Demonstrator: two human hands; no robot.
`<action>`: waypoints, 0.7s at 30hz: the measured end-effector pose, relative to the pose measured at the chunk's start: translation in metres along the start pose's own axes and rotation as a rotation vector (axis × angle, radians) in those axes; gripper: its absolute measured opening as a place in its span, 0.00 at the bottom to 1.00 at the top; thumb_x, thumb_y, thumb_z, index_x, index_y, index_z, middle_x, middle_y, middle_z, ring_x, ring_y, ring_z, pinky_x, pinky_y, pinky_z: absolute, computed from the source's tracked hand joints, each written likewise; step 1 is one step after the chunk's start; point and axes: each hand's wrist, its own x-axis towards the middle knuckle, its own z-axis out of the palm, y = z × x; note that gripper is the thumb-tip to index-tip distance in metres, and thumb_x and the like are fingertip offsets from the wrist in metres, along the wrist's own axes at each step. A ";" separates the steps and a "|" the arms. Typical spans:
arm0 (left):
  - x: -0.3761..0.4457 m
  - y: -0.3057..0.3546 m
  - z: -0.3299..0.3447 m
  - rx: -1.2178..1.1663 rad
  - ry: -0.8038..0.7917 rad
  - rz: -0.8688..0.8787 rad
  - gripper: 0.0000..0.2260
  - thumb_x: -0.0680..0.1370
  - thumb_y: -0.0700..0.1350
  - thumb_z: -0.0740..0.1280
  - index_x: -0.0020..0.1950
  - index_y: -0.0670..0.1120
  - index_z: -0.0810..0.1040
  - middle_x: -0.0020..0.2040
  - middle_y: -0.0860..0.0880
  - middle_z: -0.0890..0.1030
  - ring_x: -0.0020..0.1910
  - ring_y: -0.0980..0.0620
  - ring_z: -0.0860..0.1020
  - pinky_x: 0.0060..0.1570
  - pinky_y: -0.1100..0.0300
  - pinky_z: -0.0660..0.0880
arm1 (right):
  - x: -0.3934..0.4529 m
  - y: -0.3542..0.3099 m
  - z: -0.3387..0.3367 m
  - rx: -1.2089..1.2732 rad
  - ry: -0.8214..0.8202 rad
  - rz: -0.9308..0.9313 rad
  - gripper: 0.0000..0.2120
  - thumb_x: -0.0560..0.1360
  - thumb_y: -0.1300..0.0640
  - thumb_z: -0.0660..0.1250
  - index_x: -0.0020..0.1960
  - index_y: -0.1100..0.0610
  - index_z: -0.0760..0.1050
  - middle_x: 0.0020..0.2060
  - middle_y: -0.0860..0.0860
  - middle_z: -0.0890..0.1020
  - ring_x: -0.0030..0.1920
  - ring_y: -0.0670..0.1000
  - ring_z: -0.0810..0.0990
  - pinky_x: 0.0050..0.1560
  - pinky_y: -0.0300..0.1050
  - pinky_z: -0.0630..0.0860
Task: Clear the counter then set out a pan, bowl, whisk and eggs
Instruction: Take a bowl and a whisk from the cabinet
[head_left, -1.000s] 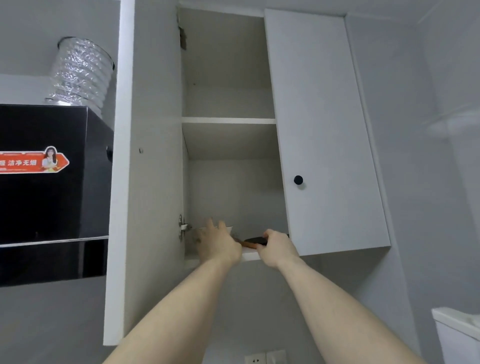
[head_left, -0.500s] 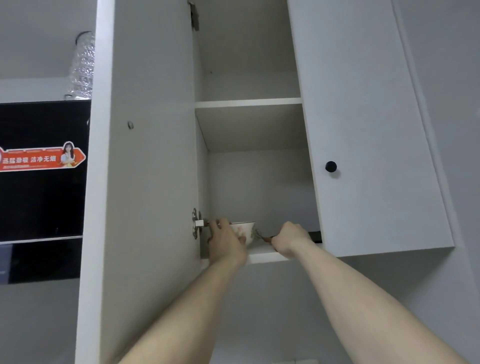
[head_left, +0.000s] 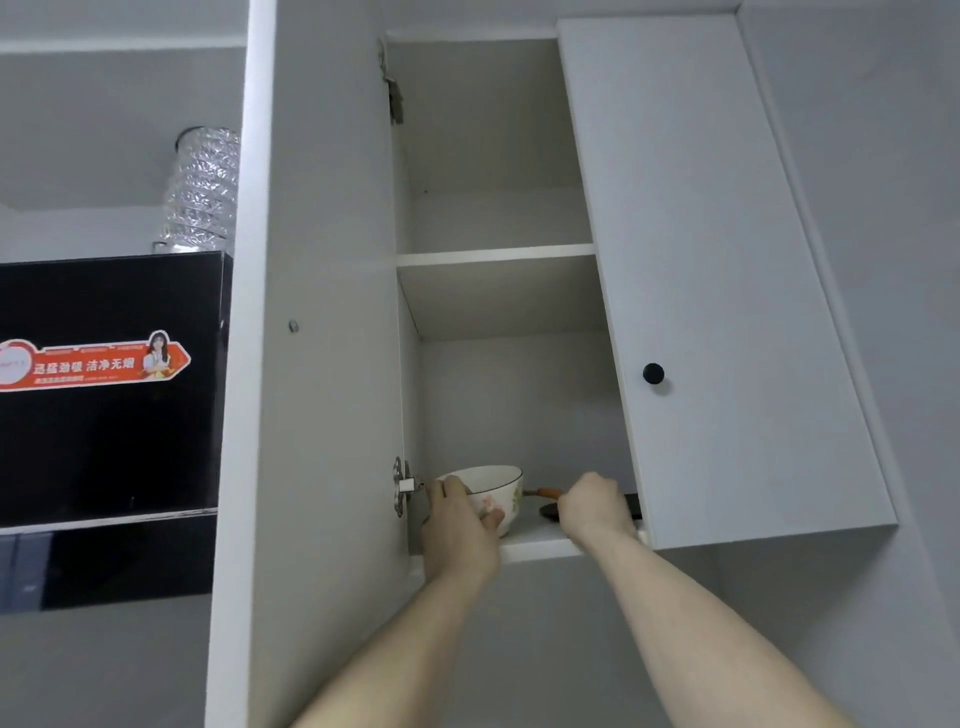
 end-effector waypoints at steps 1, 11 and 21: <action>-0.003 0.003 -0.003 0.005 0.006 0.010 0.14 0.79 0.50 0.70 0.59 0.45 0.71 0.62 0.46 0.72 0.60 0.44 0.76 0.54 0.53 0.70 | -0.003 -0.001 -0.002 0.025 0.024 0.002 0.11 0.76 0.62 0.62 0.54 0.64 0.80 0.53 0.61 0.83 0.53 0.62 0.83 0.43 0.46 0.77; -0.059 0.046 -0.065 -0.109 0.008 0.122 0.10 0.80 0.49 0.68 0.53 0.46 0.69 0.59 0.49 0.72 0.50 0.46 0.74 0.42 0.57 0.61 | -0.063 0.001 -0.024 0.784 0.290 0.125 0.14 0.80 0.60 0.56 0.51 0.52 0.81 0.47 0.54 0.86 0.48 0.57 0.82 0.45 0.46 0.74; -0.174 0.020 -0.142 -0.160 -0.170 0.442 0.14 0.79 0.49 0.70 0.56 0.48 0.68 0.58 0.56 0.70 0.53 0.51 0.74 0.44 0.56 0.63 | -0.221 0.054 -0.055 1.205 0.342 0.169 0.12 0.85 0.58 0.59 0.58 0.53 0.81 0.37 0.48 0.84 0.28 0.43 0.72 0.34 0.38 0.71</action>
